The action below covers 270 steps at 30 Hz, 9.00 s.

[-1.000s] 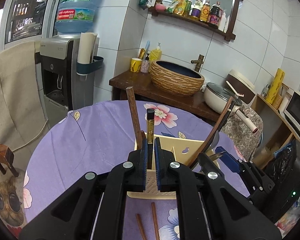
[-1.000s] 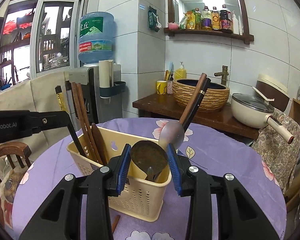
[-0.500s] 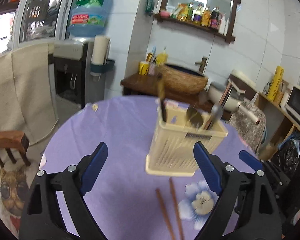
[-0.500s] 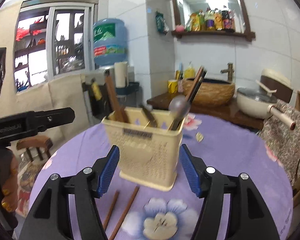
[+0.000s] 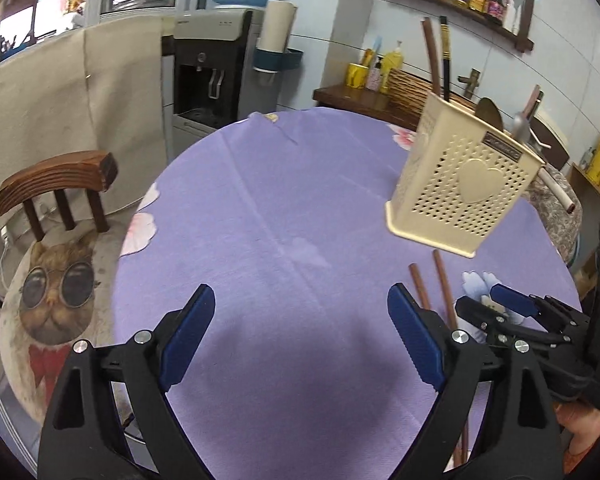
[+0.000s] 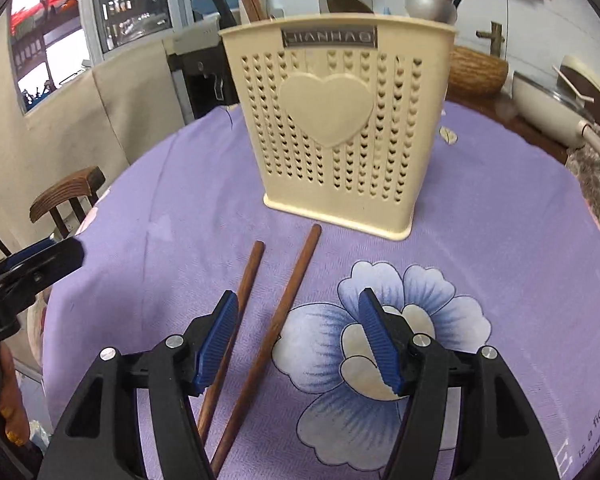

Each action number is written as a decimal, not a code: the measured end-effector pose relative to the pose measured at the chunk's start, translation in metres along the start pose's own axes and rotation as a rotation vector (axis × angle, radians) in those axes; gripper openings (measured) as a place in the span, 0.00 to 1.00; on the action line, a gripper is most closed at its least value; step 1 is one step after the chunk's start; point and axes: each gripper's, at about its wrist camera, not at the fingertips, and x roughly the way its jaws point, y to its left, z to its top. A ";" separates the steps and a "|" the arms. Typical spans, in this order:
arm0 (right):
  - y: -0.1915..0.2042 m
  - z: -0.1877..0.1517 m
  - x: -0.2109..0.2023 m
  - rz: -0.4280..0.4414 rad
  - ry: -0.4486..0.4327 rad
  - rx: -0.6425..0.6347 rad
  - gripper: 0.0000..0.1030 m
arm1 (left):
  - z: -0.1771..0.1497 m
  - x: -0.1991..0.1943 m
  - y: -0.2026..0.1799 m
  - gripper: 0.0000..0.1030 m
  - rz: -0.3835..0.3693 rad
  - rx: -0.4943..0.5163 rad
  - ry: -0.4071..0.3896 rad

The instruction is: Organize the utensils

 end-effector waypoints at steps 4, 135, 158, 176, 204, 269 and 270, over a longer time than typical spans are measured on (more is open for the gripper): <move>0.005 0.003 0.014 -0.021 0.037 -0.011 0.50 | -0.004 -0.003 0.010 0.85 0.032 -0.010 -0.003; -0.041 0.035 -0.178 0.119 -0.368 0.063 0.07 | 0.090 -0.089 -0.080 0.07 -0.291 0.148 -0.160; -0.038 0.163 -0.251 0.044 -0.557 0.028 0.07 | 0.233 -0.143 -0.116 0.07 -0.310 0.145 -0.287; -0.064 0.165 -0.143 -0.078 -0.496 0.098 0.07 | 0.241 -0.027 -0.137 0.07 -0.202 0.084 -0.196; -0.066 0.094 -0.126 -0.140 -0.505 0.050 0.62 | 0.139 -0.011 -0.129 0.55 -0.207 0.192 -0.205; 0.068 -0.224 -0.253 -0.105 -0.578 0.054 0.94 | -0.175 -0.225 -0.003 0.95 -0.160 0.148 -0.467; 0.068 -0.224 -0.252 -0.106 -0.577 0.054 0.94 | -0.175 -0.225 -0.003 0.95 -0.161 0.148 -0.466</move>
